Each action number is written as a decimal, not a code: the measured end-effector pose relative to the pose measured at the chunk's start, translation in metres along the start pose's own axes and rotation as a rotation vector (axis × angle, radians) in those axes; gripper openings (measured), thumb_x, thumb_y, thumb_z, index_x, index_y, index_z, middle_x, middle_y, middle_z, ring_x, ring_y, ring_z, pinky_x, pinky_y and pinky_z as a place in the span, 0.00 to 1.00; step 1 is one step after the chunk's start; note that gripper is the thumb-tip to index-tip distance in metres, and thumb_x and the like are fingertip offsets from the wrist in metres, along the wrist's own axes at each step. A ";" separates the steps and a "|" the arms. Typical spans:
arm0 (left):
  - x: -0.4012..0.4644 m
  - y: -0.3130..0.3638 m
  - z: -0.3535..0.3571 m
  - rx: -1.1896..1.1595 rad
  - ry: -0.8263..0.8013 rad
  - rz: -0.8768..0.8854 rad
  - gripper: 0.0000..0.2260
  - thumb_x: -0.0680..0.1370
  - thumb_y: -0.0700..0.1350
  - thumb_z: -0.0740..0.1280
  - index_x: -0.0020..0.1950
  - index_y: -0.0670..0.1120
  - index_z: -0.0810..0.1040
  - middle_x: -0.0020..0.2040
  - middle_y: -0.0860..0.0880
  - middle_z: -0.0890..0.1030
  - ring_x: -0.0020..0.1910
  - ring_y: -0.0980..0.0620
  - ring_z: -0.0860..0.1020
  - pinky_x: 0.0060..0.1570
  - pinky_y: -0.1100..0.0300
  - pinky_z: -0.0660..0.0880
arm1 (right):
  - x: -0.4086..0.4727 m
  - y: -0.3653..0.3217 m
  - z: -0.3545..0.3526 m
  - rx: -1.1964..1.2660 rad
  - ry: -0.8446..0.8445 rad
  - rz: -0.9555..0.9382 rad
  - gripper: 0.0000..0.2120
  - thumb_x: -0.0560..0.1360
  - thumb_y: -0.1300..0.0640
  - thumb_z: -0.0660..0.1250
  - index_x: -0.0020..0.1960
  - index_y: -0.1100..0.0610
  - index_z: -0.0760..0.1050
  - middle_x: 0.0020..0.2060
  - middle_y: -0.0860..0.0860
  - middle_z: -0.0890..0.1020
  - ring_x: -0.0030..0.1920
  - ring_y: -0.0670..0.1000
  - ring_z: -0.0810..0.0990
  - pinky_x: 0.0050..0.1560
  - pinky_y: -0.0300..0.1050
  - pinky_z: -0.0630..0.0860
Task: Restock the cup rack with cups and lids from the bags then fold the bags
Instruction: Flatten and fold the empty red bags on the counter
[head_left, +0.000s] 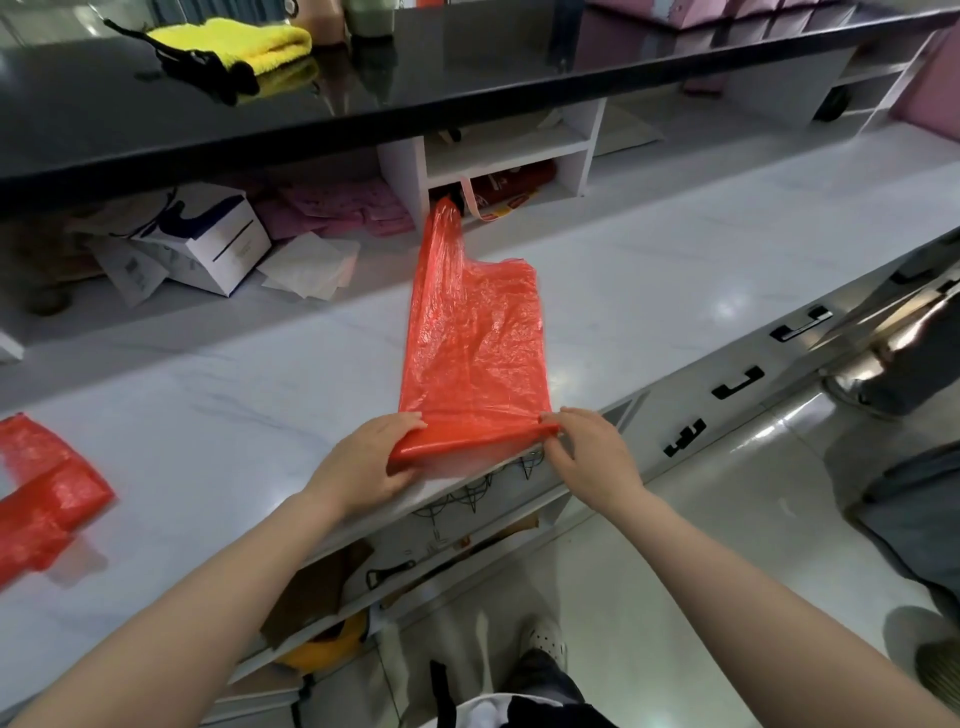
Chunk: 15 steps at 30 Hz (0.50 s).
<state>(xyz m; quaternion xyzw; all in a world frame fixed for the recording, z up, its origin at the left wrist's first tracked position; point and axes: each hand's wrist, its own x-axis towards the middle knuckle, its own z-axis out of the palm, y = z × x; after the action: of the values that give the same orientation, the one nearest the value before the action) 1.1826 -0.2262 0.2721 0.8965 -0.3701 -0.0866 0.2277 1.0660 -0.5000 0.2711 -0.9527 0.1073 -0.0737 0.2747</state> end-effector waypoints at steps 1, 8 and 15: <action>0.003 0.003 -0.001 -0.065 0.060 -0.029 0.17 0.75 0.50 0.69 0.63 0.56 0.73 0.59 0.56 0.78 0.55 0.57 0.76 0.54 0.59 0.73 | 0.004 -0.002 0.000 0.014 0.009 0.021 0.12 0.79 0.50 0.59 0.51 0.52 0.79 0.45 0.45 0.80 0.53 0.51 0.76 0.52 0.46 0.71; 0.025 0.014 -0.001 -0.345 0.310 -0.390 0.09 0.76 0.49 0.68 0.55 0.53 0.75 0.41 0.60 0.78 0.40 0.63 0.76 0.36 0.70 0.66 | 0.024 -0.011 0.000 0.159 0.091 0.286 0.09 0.78 0.46 0.63 0.42 0.48 0.76 0.34 0.44 0.79 0.38 0.48 0.78 0.38 0.42 0.70; 0.027 0.016 0.010 -0.325 0.353 -0.451 0.19 0.77 0.51 0.67 0.67 0.52 0.69 0.45 0.57 0.78 0.42 0.60 0.76 0.37 0.67 0.68 | 0.030 -0.010 0.007 0.182 0.124 0.345 0.16 0.76 0.46 0.65 0.61 0.48 0.69 0.32 0.43 0.79 0.47 0.50 0.79 0.60 0.55 0.70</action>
<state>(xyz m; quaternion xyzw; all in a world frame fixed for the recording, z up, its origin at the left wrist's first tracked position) 1.1888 -0.2585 0.2710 0.9089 -0.0984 -0.0362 0.4037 1.0979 -0.4958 0.2733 -0.8850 0.2785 -0.0936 0.3612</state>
